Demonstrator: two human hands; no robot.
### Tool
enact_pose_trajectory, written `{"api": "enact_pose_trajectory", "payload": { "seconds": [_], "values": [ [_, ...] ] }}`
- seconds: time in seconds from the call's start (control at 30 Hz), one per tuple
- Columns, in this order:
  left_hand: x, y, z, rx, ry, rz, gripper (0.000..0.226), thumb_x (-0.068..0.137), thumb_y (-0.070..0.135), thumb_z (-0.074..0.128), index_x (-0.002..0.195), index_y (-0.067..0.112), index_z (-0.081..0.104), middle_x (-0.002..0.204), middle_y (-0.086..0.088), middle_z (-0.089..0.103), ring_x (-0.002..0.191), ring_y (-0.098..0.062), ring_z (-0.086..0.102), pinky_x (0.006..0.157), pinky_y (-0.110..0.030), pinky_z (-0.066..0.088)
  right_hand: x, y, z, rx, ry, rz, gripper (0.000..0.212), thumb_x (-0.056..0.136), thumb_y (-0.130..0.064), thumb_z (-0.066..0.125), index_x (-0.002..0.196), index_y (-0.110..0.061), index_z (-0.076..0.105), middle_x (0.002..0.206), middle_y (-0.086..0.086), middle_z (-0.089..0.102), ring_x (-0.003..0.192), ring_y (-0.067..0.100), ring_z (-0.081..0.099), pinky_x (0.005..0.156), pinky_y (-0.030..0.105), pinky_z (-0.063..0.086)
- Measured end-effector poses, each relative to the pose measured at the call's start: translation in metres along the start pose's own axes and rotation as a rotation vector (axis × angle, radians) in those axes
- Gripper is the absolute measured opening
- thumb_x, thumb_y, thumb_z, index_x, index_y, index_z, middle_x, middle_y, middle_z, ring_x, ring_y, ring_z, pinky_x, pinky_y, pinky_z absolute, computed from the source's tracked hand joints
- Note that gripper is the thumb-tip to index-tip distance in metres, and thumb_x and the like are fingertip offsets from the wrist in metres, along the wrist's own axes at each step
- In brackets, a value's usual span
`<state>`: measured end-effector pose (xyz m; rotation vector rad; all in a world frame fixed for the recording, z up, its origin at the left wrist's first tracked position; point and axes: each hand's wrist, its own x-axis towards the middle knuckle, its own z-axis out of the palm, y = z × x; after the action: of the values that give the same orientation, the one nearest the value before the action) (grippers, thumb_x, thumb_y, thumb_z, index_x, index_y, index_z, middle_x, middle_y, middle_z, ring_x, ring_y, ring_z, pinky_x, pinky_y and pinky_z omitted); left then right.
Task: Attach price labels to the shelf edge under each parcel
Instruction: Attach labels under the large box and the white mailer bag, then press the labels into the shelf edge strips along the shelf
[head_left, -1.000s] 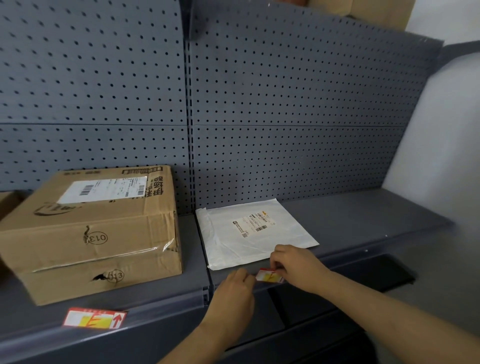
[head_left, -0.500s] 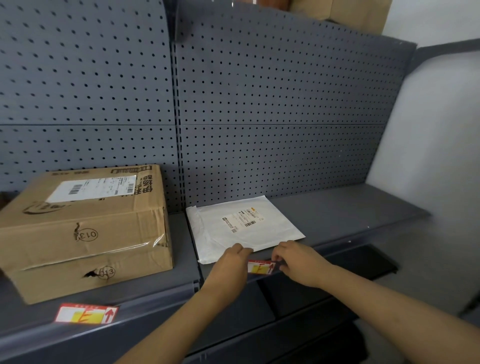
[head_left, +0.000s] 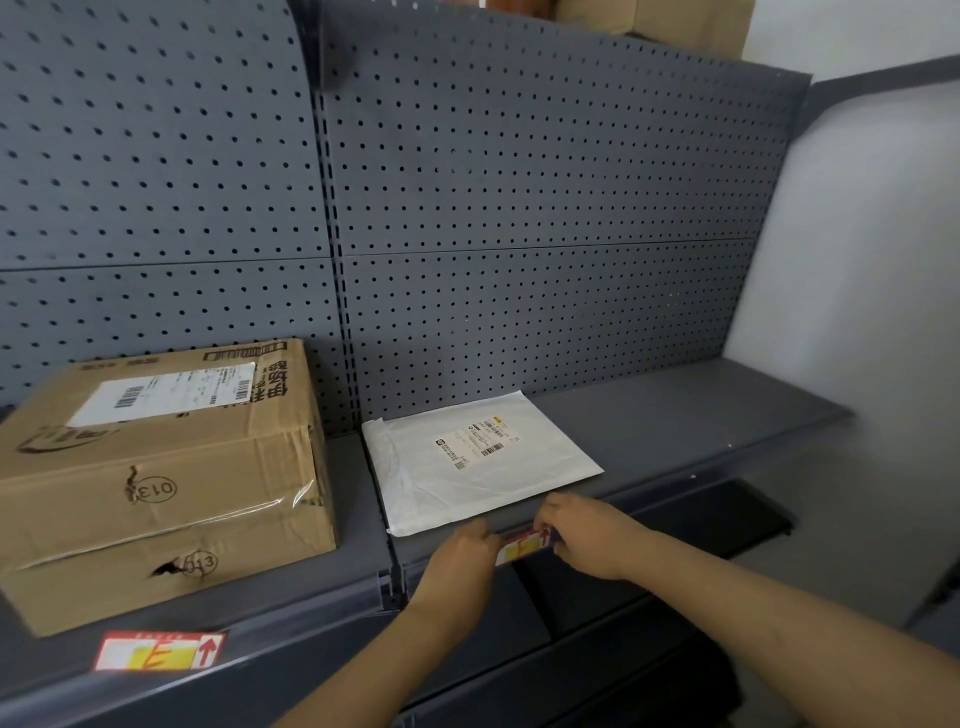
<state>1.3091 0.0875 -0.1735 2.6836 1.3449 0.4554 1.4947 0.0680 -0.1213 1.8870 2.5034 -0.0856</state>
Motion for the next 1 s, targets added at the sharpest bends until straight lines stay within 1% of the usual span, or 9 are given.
{"api": "enact_pose_trajectory", "payload": {
  "seconds": [0.2,0.33,0.43,0.5,0.57,0.63,0.8,0.93,1.0],
  "values": [
    [-0.006,0.006,0.007,0.022,0.090,0.025,0.049,0.076,-0.011,0.051,0.120,0.009,0.057,0.113,-0.011,0.051,0.106,-0.028,0.047,0.087,-0.033,0.042,0.001,-0.003,0.004,-0.050,0.000,-0.041,0.026,0.089,-0.011,0.054,0.115,-0.013,0.057,0.115,0.006,0.050,0.096,0.023,0.054,0.081,0.033,0.046],
    [-0.014,0.005,0.011,0.004,0.111,0.050,0.057,0.072,-0.015,0.051,0.124,0.008,0.052,0.119,-0.010,0.046,0.109,-0.025,0.043,0.091,-0.034,0.043,0.001,-0.006,0.005,-0.146,-0.033,-0.078,0.030,0.088,-0.009,0.053,0.118,-0.010,0.053,0.118,0.008,0.047,0.104,0.023,0.049,0.083,0.034,0.045],
    [-0.017,0.007,0.009,0.009,0.083,0.049,0.065,0.072,-0.013,0.056,0.132,0.008,0.044,0.126,-0.010,0.042,0.114,-0.024,0.040,0.098,-0.033,0.039,-0.001,-0.012,0.004,-0.283,-0.043,-0.112,0.041,0.083,-0.001,0.056,0.123,-0.006,0.048,0.123,0.012,0.044,0.109,0.025,0.044,0.085,0.034,0.043],
    [-0.022,0.008,0.007,0.001,0.072,0.037,0.068,0.074,-0.012,0.054,0.136,0.010,0.037,0.128,-0.008,0.039,0.115,-0.022,0.038,0.101,-0.031,0.037,-0.001,-0.016,0.005,-0.438,-0.059,-0.153,0.045,0.081,-0.002,0.059,0.125,-0.004,0.045,0.125,0.015,0.043,0.110,0.028,0.042,0.087,0.036,0.041],
    [-0.027,0.005,0.003,-0.038,0.091,0.008,0.069,0.075,-0.013,0.051,0.138,0.011,0.034,0.129,-0.007,0.037,0.117,-0.021,0.037,0.101,-0.032,0.038,0.004,-0.019,0.006,-0.607,-0.059,-0.214,0.045,0.082,-0.006,0.060,0.124,-0.002,0.045,0.124,0.018,0.046,0.111,0.031,0.043,0.089,0.039,0.039],
    [-0.036,0.002,-0.006,-0.054,0.127,-0.019,0.066,0.075,-0.013,0.050,0.135,0.010,0.038,0.127,-0.006,0.038,0.115,-0.021,0.039,0.099,-0.034,0.040,0.009,-0.029,0.002,-0.675,-0.043,-0.264,0.039,0.084,-0.008,0.059,0.122,-0.002,0.049,0.122,0.018,0.049,0.110,0.032,0.044,0.090,0.039,0.038],
    [-0.070,-0.030,-0.032,-0.043,0.205,-0.100,0.058,0.072,-0.012,0.050,0.126,0.011,0.048,0.120,-0.006,0.044,0.107,-0.021,0.044,0.095,-0.031,0.043,0.021,-0.084,-0.006,-0.539,0.028,-0.358,0.028,0.085,-0.004,0.052,0.113,-0.005,0.055,0.115,0.015,0.054,0.105,0.031,0.048,0.084,0.037,0.039],
    [-0.109,-0.073,-0.063,-0.074,0.266,-0.209,0.046,0.074,-0.011,0.052,0.117,0.005,0.056,0.116,-0.011,0.051,0.100,-0.029,0.053,0.086,-0.032,0.045,0.029,-0.148,-0.001,-0.198,0.093,-0.379,0.026,0.087,-0.006,0.048,0.110,-0.008,0.060,0.111,0.011,0.058,0.101,0.029,0.053,0.079,0.038,0.044],
    [-0.134,-0.100,-0.082,-0.087,0.292,-0.280,0.044,0.074,-0.011,0.052,0.115,0.005,0.058,0.116,-0.011,0.052,0.099,-0.030,0.054,0.082,-0.034,0.045,0.032,-0.182,0.009,-0.014,0.125,-0.359,0.026,0.090,-0.012,0.047,0.112,-0.013,0.061,0.112,0.008,0.060,0.102,0.026,0.055,0.082,0.037,0.047]
  ]
}}
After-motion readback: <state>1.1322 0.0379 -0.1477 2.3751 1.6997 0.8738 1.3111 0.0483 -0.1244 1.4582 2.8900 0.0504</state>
